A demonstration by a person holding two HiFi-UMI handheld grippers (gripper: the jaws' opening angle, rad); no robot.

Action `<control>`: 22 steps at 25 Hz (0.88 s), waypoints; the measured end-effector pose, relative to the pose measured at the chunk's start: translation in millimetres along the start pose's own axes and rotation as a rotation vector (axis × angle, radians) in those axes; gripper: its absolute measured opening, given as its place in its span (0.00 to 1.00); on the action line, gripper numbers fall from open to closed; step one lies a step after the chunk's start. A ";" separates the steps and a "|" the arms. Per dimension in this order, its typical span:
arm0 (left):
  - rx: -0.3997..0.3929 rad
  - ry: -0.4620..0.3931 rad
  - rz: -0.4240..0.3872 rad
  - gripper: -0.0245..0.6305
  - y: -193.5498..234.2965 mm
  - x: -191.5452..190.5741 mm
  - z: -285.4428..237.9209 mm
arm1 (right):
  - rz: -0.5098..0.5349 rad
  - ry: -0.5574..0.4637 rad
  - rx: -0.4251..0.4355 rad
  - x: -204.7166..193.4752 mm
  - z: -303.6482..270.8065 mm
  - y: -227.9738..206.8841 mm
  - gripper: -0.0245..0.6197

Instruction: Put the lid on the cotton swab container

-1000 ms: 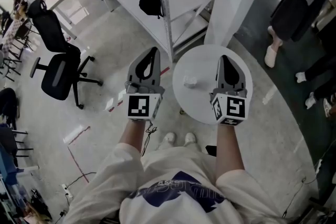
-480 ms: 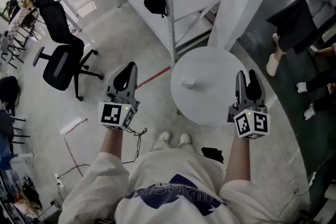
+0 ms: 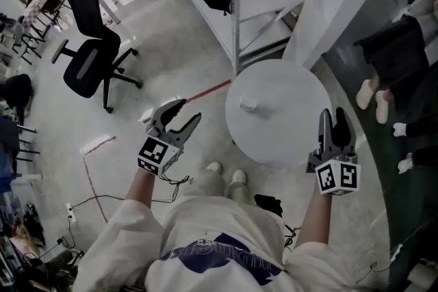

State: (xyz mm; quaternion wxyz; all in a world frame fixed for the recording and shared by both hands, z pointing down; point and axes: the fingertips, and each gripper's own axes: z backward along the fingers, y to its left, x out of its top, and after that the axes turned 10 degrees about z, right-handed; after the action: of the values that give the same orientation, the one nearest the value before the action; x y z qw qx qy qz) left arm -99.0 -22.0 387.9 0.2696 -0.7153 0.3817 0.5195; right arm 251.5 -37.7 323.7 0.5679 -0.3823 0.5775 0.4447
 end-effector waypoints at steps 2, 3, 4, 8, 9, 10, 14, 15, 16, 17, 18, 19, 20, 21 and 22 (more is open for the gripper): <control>-0.063 0.066 -0.052 0.38 -9.0 -14.1 -13.7 | 0.002 0.013 0.039 -5.1 -11.4 8.8 0.31; -0.098 0.102 -0.082 0.40 -12.7 -22.7 -21.4 | 0.005 0.024 0.061 -8.8 -17.9 14.9 0.31; -0.134 0.138 -0.110 0.41 -16.0 -31.9 -30.1 | 0.007 0.036 0.084 -13.1 -24.7 21.4 0.31; -0.288 0.247 -0.196 0.44 -26.0 -73.0 -76.3 | 0.006 0.086 0.146 -35.2 -55.4 44.2 0.30; -0.326 0.272 -0.209 0.45 -27.7 -84.0 -88.4 | 0.001 0.101 0.150 -41.7 -62.2 49.0 0.30; -0.365 0.297 -0.222 0.45 -29.8 -94.7 -99.7 | -0.005 0.115 0.151 -47.8 -67.9 53.6 0.30; -0.498 0.379 -0.290 0.45 -35.4 -129.9 -136.9 | -0.036 0.162 0.148 -64.8 -86.7 69.9 0.30; -0.517 0.394 -0.298 0.45 -34.2 -136.8 -146.2 | -0.039 0.172 0.150 -68.8 -92.3 73.4 0.30; -0.532 0.407 -0.299 0.45 -31.7 -143.8 -156.0 | -0.040 0.181 0.152 -73.3 -98.7 76.8 0.30; -0.543 0.421 -0.296 0.45 -28.5 -151.0 -166.0 | -0.042 0.189 0.155 -78.3 -105.5 80.0 0.30; -0.553 0.435 -0.290 0.45 -25.8 -158.3 -175.4 | -0.045 0.198 0.159 -83.7 -111.8 83.0 0.30; -0.564 0.447 -0.283 0.45 -24.5 -165.4 -183.5 | -0.047 0.210 0.163 -89.6 -117.1 86.0 0.30; -0.575 0.457 -0.277 0.45 -24.6 -172.1 -190.6 | -0.047 0.224 0.169 -95.8 -121.6 88.8 0.30; -0.586 0.465 -0.273 0.45 -25.3 -178.0 -197.4 | -0.043 0.238 0.177 -102.2 -126.2 91.3 0.30; -0.596 0.470 -0.273 0.45 -25.8 -183.3 -204.6 | -0.037 0.250 0.186 -108.7 -131.4 93.4 0.30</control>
State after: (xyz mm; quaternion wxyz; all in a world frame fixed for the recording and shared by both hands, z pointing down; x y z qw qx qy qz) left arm 1.4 -118.8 626.0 0.0225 -0.9056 0.1671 0.3893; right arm 128.3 -140.0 434.0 0.5326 -0.3910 0.6752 0.3280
